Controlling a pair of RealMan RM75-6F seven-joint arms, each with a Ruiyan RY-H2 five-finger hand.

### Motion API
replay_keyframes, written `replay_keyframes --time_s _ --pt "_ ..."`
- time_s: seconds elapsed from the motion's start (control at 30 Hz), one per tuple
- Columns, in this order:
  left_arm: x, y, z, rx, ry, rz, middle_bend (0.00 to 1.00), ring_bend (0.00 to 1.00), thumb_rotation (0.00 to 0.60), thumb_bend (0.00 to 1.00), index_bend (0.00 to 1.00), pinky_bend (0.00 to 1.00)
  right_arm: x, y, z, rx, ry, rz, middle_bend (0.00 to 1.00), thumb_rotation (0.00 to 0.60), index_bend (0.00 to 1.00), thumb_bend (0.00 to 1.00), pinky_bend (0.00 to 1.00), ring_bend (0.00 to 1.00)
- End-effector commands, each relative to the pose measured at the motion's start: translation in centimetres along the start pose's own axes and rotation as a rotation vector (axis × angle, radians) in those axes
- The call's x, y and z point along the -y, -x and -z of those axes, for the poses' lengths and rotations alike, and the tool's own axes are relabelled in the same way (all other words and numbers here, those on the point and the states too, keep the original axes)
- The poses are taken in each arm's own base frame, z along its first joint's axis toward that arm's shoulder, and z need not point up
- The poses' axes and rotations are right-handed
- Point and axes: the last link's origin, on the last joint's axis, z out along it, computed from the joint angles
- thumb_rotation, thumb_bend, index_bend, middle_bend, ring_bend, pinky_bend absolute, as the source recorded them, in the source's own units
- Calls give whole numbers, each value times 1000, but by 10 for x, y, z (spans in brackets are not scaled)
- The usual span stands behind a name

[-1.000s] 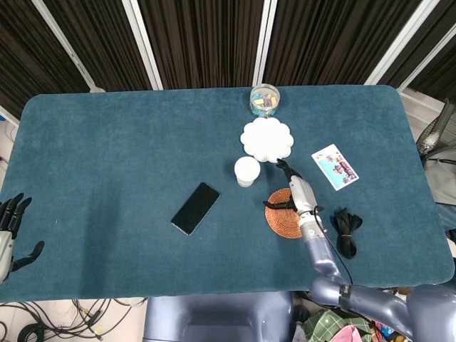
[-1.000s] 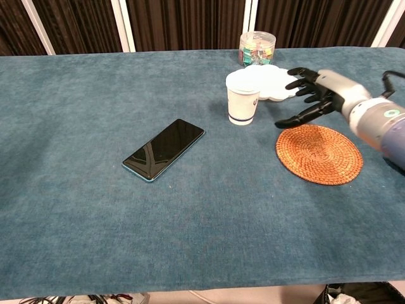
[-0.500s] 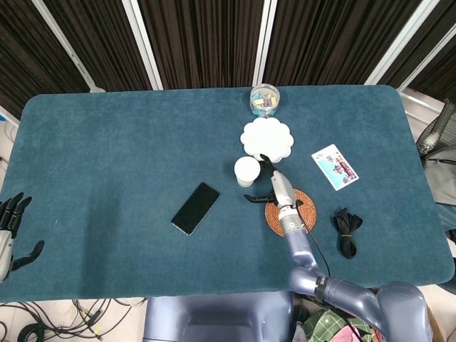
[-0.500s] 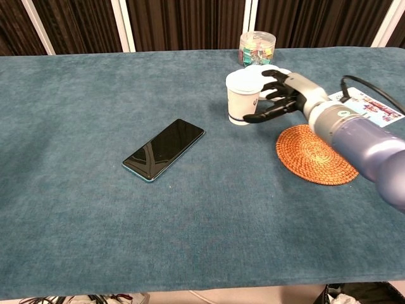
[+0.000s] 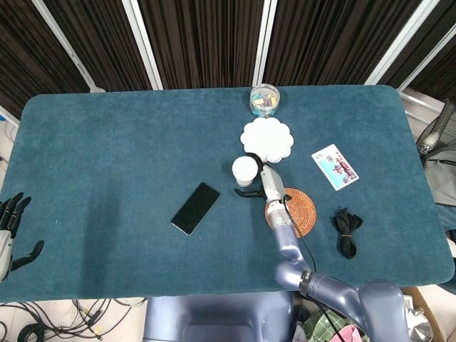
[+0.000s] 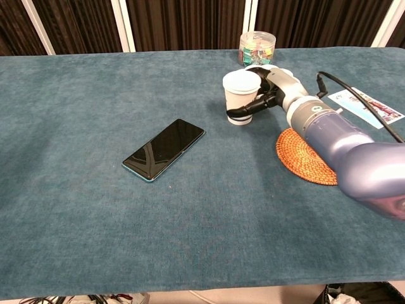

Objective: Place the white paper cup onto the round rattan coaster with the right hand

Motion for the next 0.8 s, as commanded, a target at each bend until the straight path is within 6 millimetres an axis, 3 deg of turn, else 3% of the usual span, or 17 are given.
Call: replay_keyframes --time_s 0.03,0.13,0.23,0.57,0.8 --pt "0 0 0 0 0 1 3 0 600 297 14 0 3 2 -1 -14 -16 2 342 600 342 108 208 344" --pt "0 0 0 0 -2 1 2 0 600 297 14 0 4 3 -1 -26 -24 7 396 600 423 194 304 410" --pt "1 0 0 2 -2 0 2 0 600 297 14 0 4 2 -1 -44 -33 9 419 600 454 253 331 432" --pt "1 1 1 5 -3 -5 3 0 600 297 14 0 16 -14 5 -42 -113 19 418 600 459 267 331 433" --pt "0 1 2 6 -3 -8 2 0 600 297 14 0 18 -49 35 -2 -131 123 412 600 460 266 331 433"
